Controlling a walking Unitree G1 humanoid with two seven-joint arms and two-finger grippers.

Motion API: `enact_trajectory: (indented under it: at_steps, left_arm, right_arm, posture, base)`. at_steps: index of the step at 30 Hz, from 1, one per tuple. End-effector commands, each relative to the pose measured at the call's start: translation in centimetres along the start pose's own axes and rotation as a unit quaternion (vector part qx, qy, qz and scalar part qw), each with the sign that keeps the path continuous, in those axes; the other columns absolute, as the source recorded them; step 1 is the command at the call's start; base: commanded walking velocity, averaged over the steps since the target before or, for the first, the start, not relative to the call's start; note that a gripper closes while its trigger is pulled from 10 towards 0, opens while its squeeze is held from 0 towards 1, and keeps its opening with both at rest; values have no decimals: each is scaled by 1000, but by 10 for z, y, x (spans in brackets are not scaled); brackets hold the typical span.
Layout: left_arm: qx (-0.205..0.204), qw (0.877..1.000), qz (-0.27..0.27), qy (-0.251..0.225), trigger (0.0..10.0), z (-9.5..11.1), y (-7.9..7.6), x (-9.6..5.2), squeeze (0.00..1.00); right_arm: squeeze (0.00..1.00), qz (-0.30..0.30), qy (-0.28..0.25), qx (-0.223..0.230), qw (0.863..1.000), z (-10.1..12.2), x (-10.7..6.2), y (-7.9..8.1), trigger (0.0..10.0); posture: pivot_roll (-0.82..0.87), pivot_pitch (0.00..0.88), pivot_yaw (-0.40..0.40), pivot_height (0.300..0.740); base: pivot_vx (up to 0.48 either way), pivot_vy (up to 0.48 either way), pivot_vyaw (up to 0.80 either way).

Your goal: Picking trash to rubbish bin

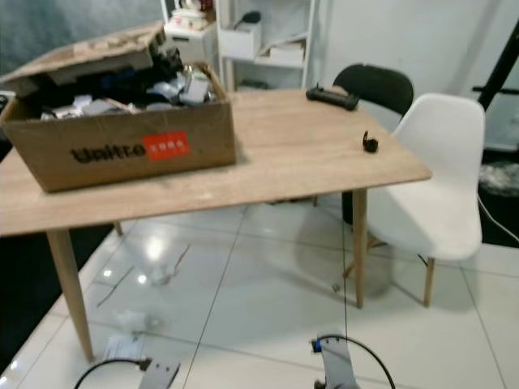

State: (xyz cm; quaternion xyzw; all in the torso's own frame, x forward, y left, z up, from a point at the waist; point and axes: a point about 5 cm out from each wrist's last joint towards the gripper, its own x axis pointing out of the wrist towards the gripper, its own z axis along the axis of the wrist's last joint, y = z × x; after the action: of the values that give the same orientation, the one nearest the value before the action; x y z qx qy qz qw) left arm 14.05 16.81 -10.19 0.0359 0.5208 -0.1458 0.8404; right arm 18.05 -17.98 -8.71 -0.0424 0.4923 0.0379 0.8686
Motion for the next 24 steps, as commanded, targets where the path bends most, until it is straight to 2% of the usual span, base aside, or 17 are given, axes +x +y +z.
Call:
enact_trajectory:
  at_steps: [1,24]
  left_arm:
    - [-1,1000,-7,21,10000,-10,-4,0,0]
    - [3,1000,-10,22,10000,-11,-5,0,0]
  right_arm:
    - [0,-1,0,8,1000,0,0,0,10000]
    - [0,-5,4,-1,1000,-2,-1,-4,10000]
  posture:
    - [13,0,13,740]
    - [25,0,-1,740]
  base:
    - [0,-398,0]
    - [0,-391,0]
